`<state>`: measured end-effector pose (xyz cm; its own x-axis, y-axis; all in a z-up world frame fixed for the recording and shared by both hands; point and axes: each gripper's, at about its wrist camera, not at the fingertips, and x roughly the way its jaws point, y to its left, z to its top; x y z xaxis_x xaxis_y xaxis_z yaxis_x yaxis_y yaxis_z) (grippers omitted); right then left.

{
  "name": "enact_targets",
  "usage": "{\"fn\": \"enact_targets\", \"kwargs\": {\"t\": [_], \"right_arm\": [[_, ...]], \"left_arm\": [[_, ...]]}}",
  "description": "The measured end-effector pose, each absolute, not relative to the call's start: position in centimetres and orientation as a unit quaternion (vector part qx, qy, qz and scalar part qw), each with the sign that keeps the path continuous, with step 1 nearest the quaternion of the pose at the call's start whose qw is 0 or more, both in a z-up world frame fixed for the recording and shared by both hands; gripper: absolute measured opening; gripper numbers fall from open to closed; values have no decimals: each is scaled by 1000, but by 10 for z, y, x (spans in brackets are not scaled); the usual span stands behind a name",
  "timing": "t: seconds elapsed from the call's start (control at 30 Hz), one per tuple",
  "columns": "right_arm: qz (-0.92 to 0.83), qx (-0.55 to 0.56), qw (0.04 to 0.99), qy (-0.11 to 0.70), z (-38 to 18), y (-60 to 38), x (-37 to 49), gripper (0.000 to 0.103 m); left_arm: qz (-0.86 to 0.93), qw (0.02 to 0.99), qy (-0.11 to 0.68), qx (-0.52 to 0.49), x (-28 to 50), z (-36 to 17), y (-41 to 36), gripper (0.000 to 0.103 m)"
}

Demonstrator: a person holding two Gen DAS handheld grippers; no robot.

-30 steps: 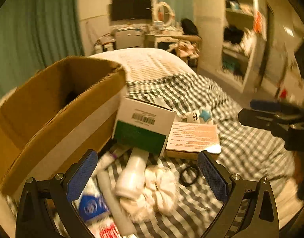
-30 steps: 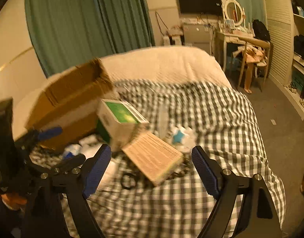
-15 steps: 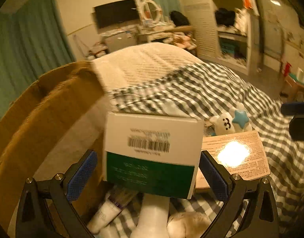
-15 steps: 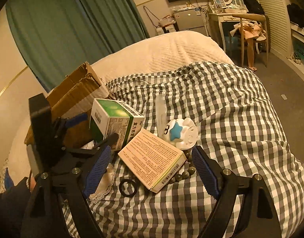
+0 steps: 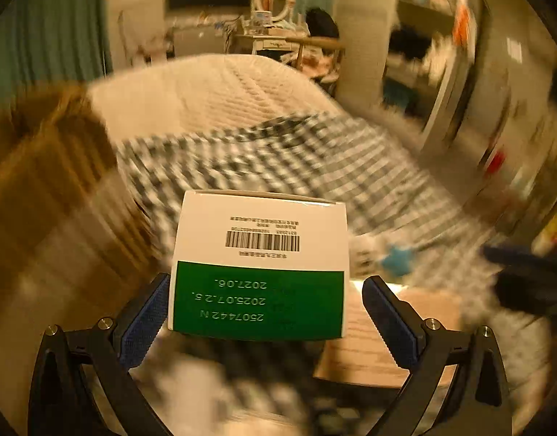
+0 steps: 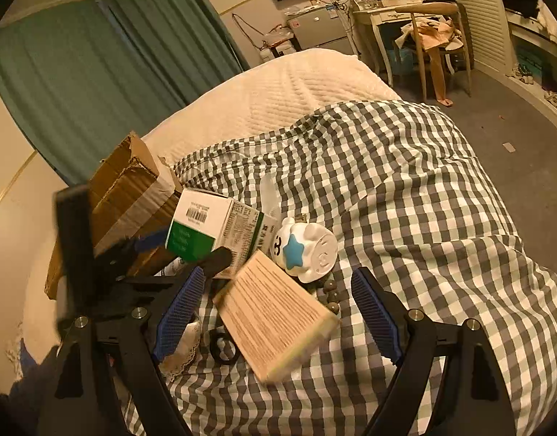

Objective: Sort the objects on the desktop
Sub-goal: 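Grasp the green-and-white medicine box with left tool while right grasps the white barcode box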

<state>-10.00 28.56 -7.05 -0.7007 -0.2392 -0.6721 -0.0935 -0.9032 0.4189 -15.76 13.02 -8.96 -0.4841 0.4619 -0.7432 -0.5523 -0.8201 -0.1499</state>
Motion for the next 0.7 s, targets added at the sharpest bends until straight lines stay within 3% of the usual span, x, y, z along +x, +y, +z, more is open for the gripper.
{"fn": "enact_targets", "kwargs": {"t": [0.27,0.53,0.7], "right_arm": [[-896,377,40,-229,-64,294,-95,83],[-892,378,46,-244,-67,298,-95,83],[-886,387,45,-251,-72,301,-97,83]], "left_arm": [[840,205,-148,-480,-155,-98,95,103],[860,233,2,-454,-171,-98,129,103],[840,239,43,-485,-185,-118,142,103]]}}
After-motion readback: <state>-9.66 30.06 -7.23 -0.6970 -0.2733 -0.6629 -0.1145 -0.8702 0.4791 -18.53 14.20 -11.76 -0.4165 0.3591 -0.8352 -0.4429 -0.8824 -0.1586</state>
